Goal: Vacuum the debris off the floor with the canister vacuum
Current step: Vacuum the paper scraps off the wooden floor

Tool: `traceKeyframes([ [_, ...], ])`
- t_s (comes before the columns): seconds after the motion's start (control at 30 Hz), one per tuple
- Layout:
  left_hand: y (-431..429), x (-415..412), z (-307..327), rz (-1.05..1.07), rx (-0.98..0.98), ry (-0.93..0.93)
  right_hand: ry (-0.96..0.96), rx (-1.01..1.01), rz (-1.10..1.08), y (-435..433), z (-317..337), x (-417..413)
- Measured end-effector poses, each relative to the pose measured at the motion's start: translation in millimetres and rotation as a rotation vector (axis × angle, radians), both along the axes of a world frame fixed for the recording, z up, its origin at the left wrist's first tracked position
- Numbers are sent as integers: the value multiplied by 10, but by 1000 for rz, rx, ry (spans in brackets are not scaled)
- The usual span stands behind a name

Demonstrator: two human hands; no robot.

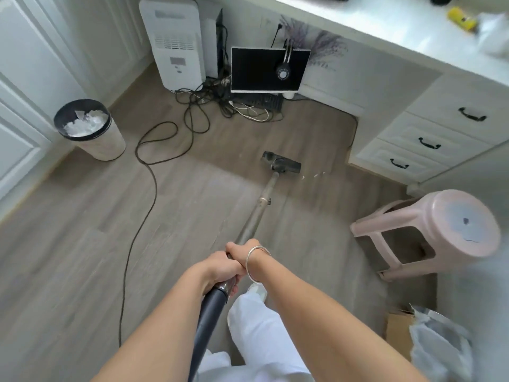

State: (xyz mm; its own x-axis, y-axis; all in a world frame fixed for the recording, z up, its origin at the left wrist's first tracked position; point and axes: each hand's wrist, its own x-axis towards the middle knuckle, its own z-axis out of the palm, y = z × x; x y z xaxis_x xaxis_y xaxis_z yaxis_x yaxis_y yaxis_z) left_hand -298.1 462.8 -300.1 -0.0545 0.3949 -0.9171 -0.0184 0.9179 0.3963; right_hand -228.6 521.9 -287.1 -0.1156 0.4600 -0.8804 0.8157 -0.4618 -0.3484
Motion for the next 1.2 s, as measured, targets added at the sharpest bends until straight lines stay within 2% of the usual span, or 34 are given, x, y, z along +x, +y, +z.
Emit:
traceKeyframes([
  [0.33,1393,551,-79,-174,10,-41,-40,-5,-177,1284,-53,655],
  [0.6,2057,777,-120,-247,-61,-32,-21,-59,-282,1819,-138,908],
  [0.83,2137,681,-211,-248,-123,-48,-27,-115,-350,1869,-221,810],
  [1.2,1990,-107,-121,-337,-122,-37,26,-116,-437,1651,-106,68],
])
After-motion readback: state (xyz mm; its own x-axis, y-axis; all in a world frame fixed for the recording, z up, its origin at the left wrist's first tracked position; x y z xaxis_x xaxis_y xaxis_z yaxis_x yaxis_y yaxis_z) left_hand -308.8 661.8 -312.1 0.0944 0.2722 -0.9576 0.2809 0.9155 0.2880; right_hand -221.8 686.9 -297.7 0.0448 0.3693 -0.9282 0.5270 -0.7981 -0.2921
